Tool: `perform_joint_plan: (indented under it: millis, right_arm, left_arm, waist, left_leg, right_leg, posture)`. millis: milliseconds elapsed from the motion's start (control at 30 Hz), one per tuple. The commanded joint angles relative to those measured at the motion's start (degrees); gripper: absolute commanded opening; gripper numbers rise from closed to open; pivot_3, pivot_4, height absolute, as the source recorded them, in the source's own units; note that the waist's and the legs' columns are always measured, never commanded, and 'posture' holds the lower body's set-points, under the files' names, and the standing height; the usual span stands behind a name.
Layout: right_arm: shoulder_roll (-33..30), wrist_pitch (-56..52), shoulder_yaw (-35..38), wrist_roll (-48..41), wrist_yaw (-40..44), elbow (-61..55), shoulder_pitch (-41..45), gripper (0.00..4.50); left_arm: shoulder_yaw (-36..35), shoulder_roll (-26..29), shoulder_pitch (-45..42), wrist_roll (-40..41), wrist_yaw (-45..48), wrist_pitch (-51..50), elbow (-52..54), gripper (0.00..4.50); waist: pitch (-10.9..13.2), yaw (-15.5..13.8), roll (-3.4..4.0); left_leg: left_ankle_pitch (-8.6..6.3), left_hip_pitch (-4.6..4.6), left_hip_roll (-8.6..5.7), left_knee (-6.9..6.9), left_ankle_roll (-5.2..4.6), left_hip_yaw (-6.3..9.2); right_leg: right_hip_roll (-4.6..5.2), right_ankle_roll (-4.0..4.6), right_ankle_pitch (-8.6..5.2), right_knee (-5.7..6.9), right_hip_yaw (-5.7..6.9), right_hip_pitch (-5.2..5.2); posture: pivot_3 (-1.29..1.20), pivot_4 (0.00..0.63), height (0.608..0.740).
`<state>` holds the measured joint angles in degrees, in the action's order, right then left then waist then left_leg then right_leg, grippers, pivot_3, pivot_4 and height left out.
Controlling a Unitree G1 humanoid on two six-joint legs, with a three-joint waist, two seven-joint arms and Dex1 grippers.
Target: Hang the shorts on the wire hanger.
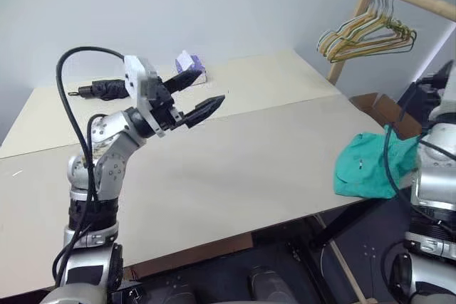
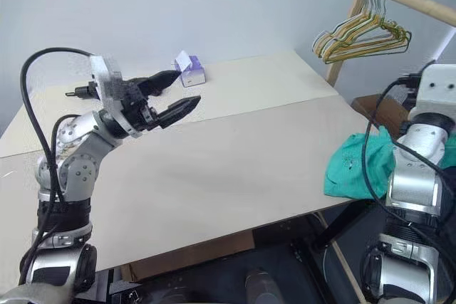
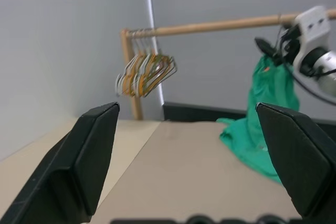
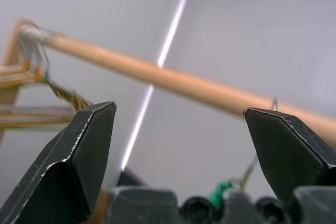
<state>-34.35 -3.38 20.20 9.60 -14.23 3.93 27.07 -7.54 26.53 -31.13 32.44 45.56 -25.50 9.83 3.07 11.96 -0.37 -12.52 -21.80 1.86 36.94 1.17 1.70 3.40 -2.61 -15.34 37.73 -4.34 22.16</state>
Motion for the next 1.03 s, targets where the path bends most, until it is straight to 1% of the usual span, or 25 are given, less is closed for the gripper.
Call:
perform_joint_plan:
  millis: [33, 100, 200, 233, 300, 433, 533, 633, 800, 867, 1033]
  right_arm:
    - [-1.38, 4.08, -3.02, -4.70, 10.29, -7.99, -1.11, 4.48]
    - [-0.76, 3.74, -4.57, -12.51, 19.44, -11.19, -1.82, 4.48]
    - [-1.18, -3.76, -7.93, -25.61, 34.88, -14.93, -2.53, 4.48]
    - [-1.82, -5.86, -9.49, -28.52, 39.89, -14.83, -2.53, 4.48]
    - [-3.11, -6.50, -12.81, -30.07, 47.90, -12.83, -1.90, 4.48]
    - [-4.72, -9.31, -18.03, -33.16, 62.38, -6.73, 2.53, 4.48]
    - [-5.18, -9.69, -21.14, -34.00, 71.13, -3.69, 5.61, 4.48]
    - [-4.36, -9.23, -22.77, -33.46, 75.03, -1.46, 7.97, 4.48]
    - [-3.51, -8.88, -22.63, -32.86, 76.55, -0.47, 8.49, 4.48]
    - [-3.58, -8.72, -22.40, -32.58, 76.71, -0.77, 7.89, 4.48]
    - [-4.08, -9.38, -21.75, -32.65, 76.62, -2.97, 6.23, 4.48]
  left_arm:
    - [0.35, 1.54, 2.76, -3.25, -0.79, 3.23, 2.74, 4.50]
    - [0.85, 2.67, 4.51, -4.05, -0.66, 2.82, 4.19, 4.50]
    - [1.26, 4.51, 7.32, -4.65, 0.46, 3.25, 6.61, 4.50]
    - [1.12, 5.40, 8.37, -4.86, 0.90, 3.43, 7.45, 4.50]
    - [0.37, 7.42, 10.47, -4.76, 1.69, 2.97, 9.09, 4.50]
    - [-2.24, 11.65, 15.81, -3.01, 3.33, 1.75, 12.89, 4.50]
    - [-4.18, 13.92, 19.11, -2.32, 3.38, 1.08, 15.23, 4.50]
    - [-5.50, 15.39, 21.46, -2.26, 3.34, 1.26, 16.32, 4.50]
    - [-5.59, 15.85, 22.62, -2.83, 3.19, 2.19, 16.26, 4.50]
    - [-5.20, 15.72, 22.53, -2.97, 3.13, 2.26, 16.12, 4.50]
    - [-4.14, 15.46, 21.63, -3.18, 4.14, 3.19, 14.85, 4.50]
  waist:
    - [0.06, -0.10, -0.09]
    - [0.11, -0.24, -0.16]
    - [0.18, -0.84, -0.27]
    - [0.20, -1.26, -0.31]
    - [0.22, -2.24, -0.34]
    - [0.28, -4.65, -0.40]
    - [0.34, -7.02, -0.47]
    - [0.35, -9.38, -0.50]
    - [0.36, -12.81, -0.54]
    - [0.36, -13.36, -0.54]
    - [0.36, -13.45, -0.54]
  left_leg:
    - [0.00, -0.01, 0.01, -0.01, 0.00, 0.01]
    - [0.00, -0.01, 0.03, -0.02, 0.00, 0.02]
    - [-0.01, 0.04, 0.04, -0.02, -0.01, 0.03]
    - [-0.01, 0.03, 0.04, -0.02, -0.01, 0.03]
    - [-0.01, 0.04, 0.06, -0.02, -0.02, 0.03]
    - [-0.01, 0.07, 0.05, -0.03, -0.02, -0.03]
    - [-0.01, 0.05, 0.06, -0.03, -0.02, -0.07]
    - [-0.01, 0.04, 0.09, -0.03, -0.01, -0.08]
    - [0.00, 0.01, 0.09, -0.01, 0.00, -0.10]
    - [0.00, -0.08, 0.07, 0.00, 0.01, -0.11]
    - [0.00, -0.12, 0.10, -0.01, 0.01, -0.10]
  right_leg:
    - [-0.01, 0.00, 0.00, -0.01, 0.01, 0.00]
    - [-0.02, 0.00, 0.00, -0.02, 0.02, 0.00]
    - [-0.02, -0.01, 0.00, -0.04, 0.03, -0.07]
    - [-0.02, 0.00, 0.00, -0.04, 0.03, -0.08]
    - [-0.03, 0.00, 0.00, -0.06, 0.05, -0.08]
    - [-0.01, 0.00, 0.00, -0.09, 0.04, -0.06]
    - [-0.01, 0.02, 0.01, -0.13, 0.05, -0.01]
    - [-0.01, 0.03, 0.01, -0.12, 0.11, 0.01]
    - [0.00, 0.03, 0.02, -0.15, 0.19, 0.01]
    - [0.02, 0.06, 0.03, -0.20, 0.19, 0.04]
    - [0.00, 0.08, 0.05, -0.20, 0.21, 0.09]
  posture:
    - [-0.10, 0.042, 0.740]
    - [-0.08, 0.046, 0.740]
    - [-0.05, 0.048, 0.740]
    - [-0.05, 0.048, 0.740]
    - [-0.02, 0.047, 0.740]
    - [0.05, 0.041, 0.740]
    - [0.09, 0.033, 0.740]
    - [0.11, 0.027, 0.740]
    - [0.12, 0.025, 0.740]
    - [0.11, 0.026, 0.740]
    - [0.09, 0.025, 0.740]
